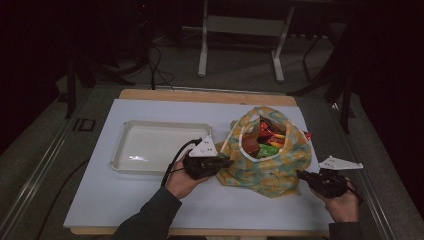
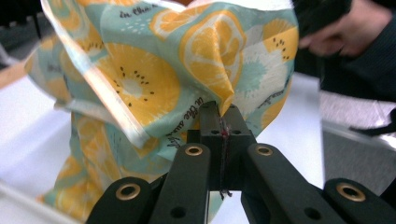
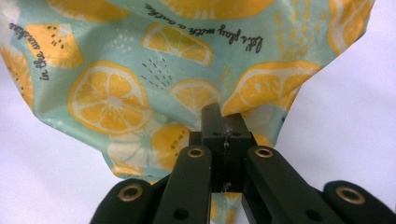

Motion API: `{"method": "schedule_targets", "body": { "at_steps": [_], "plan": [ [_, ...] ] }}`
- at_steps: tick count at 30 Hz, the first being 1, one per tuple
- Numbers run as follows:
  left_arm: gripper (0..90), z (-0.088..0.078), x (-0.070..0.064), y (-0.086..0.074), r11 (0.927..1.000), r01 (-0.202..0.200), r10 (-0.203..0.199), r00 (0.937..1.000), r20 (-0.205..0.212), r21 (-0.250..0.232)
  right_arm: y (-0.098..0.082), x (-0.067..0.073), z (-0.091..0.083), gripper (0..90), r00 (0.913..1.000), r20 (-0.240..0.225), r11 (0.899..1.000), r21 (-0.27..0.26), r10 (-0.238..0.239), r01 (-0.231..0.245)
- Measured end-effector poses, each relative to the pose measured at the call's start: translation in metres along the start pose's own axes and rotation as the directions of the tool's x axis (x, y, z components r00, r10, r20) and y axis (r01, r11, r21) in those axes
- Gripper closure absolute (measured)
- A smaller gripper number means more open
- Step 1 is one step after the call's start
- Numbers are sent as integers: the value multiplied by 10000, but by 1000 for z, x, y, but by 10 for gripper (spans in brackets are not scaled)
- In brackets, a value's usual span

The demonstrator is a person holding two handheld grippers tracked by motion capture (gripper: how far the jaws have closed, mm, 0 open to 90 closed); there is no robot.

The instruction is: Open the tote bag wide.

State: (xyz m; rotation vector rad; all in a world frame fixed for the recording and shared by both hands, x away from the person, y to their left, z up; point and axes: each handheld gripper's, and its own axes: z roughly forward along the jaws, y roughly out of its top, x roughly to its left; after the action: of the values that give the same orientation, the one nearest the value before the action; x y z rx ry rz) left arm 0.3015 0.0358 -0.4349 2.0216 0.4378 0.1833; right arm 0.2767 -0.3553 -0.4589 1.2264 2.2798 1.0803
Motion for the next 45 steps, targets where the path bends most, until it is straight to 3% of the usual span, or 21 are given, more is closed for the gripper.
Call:
{"method": "schedule_targets", "body": {
  "at_steps": [4,8,10,12,18,30,45],
  "plan": [
    [895,12,3,-11,9978,172,-169,9998,-57,635,-4,1,6,900,10000,-65,9997,219,52,-50],
    [894,22,10,-20,9898,482,-451,9986,-266,1342,-8,1,12,900,10000,-37,9987,498,53,-51],
    [893,24,13,-22,9875,667,-627,9975,-326,1429,-10,0,15,900,10000,-49,9981,623,41,-38],
    [885,22,15,-22,9881,770,-740,9969,-275,1333,-12,0,17,900,10000,-70,9977,676,50,-46],
    [685,6,21,-16,9915,966,-929,9946,-455,867,-12,0,16,900,10000,-62,9975,712,29,-25],
    [528,-19,37,3,9923,1236,-1229,9898,-728,61,-8,1,13,900,10000,-20,9979,649,-81,82],
    [412,-28,44,27,9903,1299,-1316,9908,-327,-504,-8,1,12,900,9998,99,9976,673,-193,186]
  ]
}}
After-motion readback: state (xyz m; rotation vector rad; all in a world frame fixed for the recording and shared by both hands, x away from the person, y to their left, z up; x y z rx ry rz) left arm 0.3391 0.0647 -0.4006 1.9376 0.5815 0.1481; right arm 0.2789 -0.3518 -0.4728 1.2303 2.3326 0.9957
